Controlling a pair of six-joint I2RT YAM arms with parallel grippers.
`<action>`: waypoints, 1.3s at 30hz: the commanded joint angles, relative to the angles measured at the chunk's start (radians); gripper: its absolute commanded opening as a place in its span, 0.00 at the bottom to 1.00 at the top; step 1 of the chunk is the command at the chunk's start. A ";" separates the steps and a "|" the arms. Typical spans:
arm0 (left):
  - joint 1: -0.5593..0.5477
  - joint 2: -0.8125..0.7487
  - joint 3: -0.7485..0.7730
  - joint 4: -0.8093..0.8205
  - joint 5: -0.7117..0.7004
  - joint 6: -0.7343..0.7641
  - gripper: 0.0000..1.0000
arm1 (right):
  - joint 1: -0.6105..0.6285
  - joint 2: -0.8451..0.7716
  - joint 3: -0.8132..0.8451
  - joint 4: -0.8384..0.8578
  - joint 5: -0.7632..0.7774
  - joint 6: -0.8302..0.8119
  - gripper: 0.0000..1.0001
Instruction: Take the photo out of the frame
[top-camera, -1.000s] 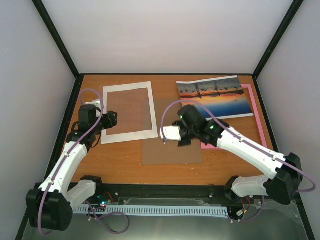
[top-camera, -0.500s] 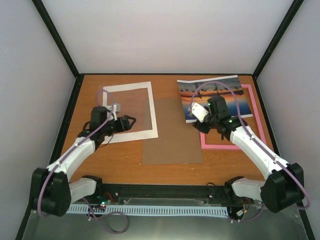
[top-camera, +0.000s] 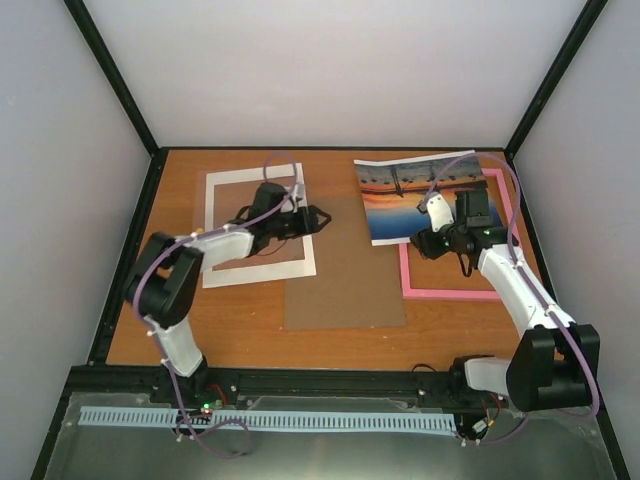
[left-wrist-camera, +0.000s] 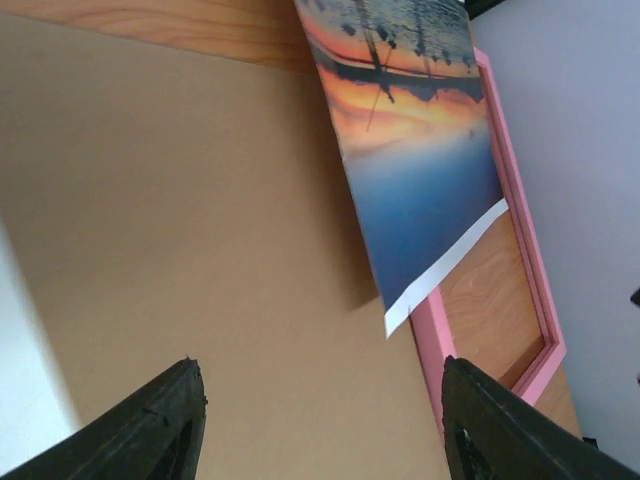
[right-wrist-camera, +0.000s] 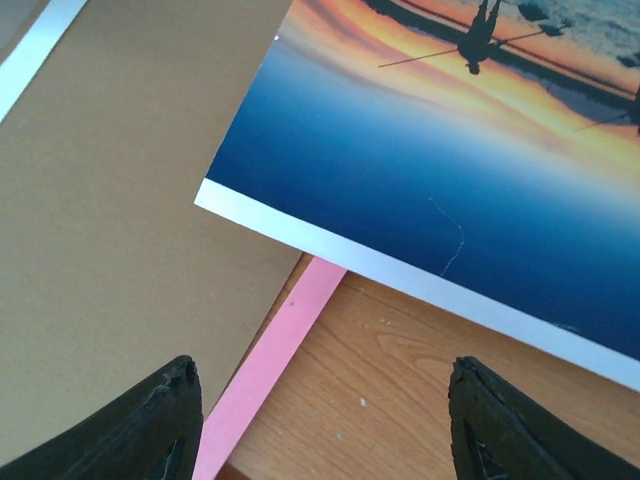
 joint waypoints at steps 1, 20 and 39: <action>-0.064 0.174 0.163 0.091 0.015 -0.048 0.64 | -0.030 -0.026 0.047 -0.068 -0.108 0.095 0.66; -0.155 0.733 0.762 0.025 0.163 -0.110 0.52 | -0.036 -0.085 -0.038 -0.001 -0.207 0.112 0.67; -0.073 0.350 0.332 0.213 0.283 -0.205 0.01 | -0.036 -0.074 -0.038 -0.003 -0.241 0.091 0.67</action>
